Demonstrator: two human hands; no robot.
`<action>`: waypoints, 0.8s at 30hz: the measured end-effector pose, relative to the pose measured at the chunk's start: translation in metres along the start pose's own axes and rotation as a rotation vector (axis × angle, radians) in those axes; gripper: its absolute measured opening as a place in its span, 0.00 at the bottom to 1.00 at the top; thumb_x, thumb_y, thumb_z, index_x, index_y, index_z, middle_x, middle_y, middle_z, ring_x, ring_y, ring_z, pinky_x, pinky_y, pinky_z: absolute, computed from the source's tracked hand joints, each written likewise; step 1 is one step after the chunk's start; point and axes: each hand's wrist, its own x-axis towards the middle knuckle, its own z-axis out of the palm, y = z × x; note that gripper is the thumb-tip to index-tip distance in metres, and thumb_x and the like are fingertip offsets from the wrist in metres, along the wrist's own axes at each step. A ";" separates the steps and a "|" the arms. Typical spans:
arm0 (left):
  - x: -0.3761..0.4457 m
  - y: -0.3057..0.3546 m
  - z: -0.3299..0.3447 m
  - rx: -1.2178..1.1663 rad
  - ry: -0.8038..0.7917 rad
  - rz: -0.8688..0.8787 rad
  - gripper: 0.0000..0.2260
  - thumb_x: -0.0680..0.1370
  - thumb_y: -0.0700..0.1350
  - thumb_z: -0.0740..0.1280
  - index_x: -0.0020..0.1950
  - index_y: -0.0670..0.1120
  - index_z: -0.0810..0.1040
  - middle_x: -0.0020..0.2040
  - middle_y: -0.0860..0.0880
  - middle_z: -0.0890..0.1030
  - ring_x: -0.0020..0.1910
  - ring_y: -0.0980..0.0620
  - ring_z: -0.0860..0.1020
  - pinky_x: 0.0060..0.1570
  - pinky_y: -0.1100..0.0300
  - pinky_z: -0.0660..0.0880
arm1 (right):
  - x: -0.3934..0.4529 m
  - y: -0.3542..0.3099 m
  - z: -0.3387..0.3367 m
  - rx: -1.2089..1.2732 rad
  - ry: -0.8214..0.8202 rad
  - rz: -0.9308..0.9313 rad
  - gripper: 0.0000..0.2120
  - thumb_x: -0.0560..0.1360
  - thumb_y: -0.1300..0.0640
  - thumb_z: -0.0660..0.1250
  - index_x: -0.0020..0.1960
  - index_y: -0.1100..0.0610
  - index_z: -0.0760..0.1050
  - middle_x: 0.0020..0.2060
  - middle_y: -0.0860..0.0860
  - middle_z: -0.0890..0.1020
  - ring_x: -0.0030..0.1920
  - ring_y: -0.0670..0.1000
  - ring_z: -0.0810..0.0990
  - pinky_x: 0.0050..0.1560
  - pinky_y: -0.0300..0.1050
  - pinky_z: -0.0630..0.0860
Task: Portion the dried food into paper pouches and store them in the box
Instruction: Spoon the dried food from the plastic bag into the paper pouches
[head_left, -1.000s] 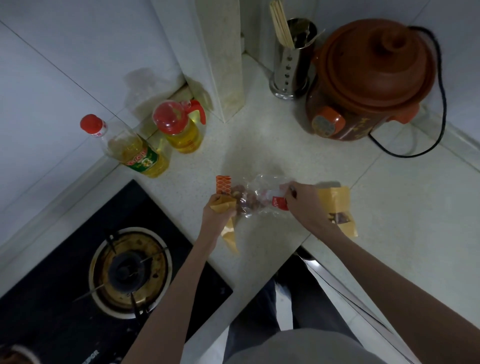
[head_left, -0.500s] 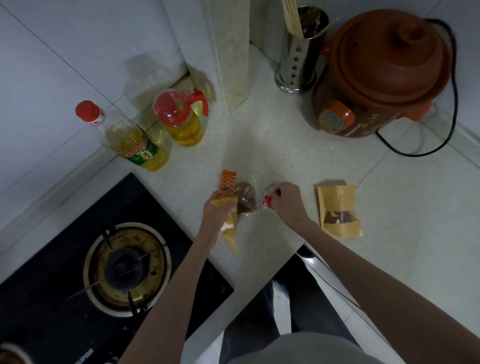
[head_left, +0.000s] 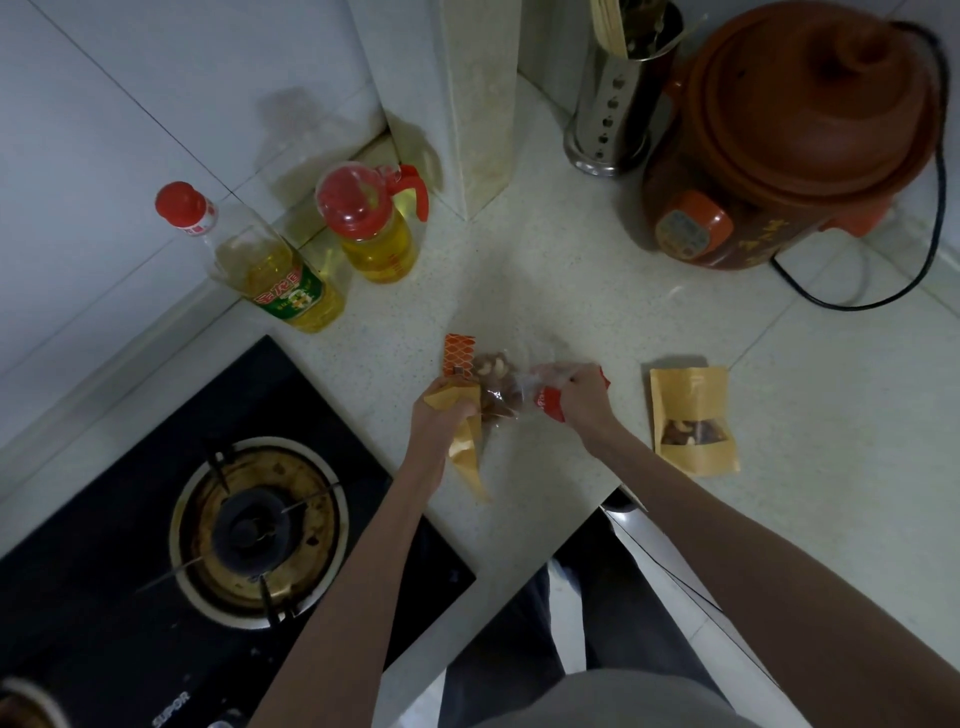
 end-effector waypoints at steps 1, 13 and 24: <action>0.000 0.000 0.000 -0.007 0.009 -0.009 0.14 0.69 0.33 0.67 0.48 0.49 0.81 0.38 0.54 0.83 0.36 0.59 0.81 0.33 0.66 0.76 | 0.001 0.003 -0.002 0.025 0.015 0.034 0.09 0.73 0.69 0.65 0.43 0.62 0.83 0.45 0.59 0.84 0.46 0.56 0.82 0.43 0.44 0.77; -0.005 0.004 -0.001 -0.023 0.021 -0.017 0.15 0.62 0.42 0.68 0.48 0.47 0.81 0.41 0.48 0.80 0.41 0.50 0.78 0.38 0.57 0.77 | -0.008 0.010 -0.021 0.161 0.013 0.159 0.08 0.73 0.65 0.66 0.45 0.56 0.83 0.44 0.55 0.83 0.41 0.50 0.82 0.29 0.35 0.76; 0.000 0.003 -0.001 -0.019 0.066 -0.024 0.10 0.71 0.34 0.67 0.45 0.48 0.80 0.38 0.49 0.79 0.39 0.50 0.78 0.38 0.55 0.77 | -0.004 0.013 -0.044 0.169 0.100 0.128 0.15 0.74 0.71 0.57 0.51 0.64 0.81 0.47 0.57 0.83 0.43 0.49 0.80 0.40 0.39 0.81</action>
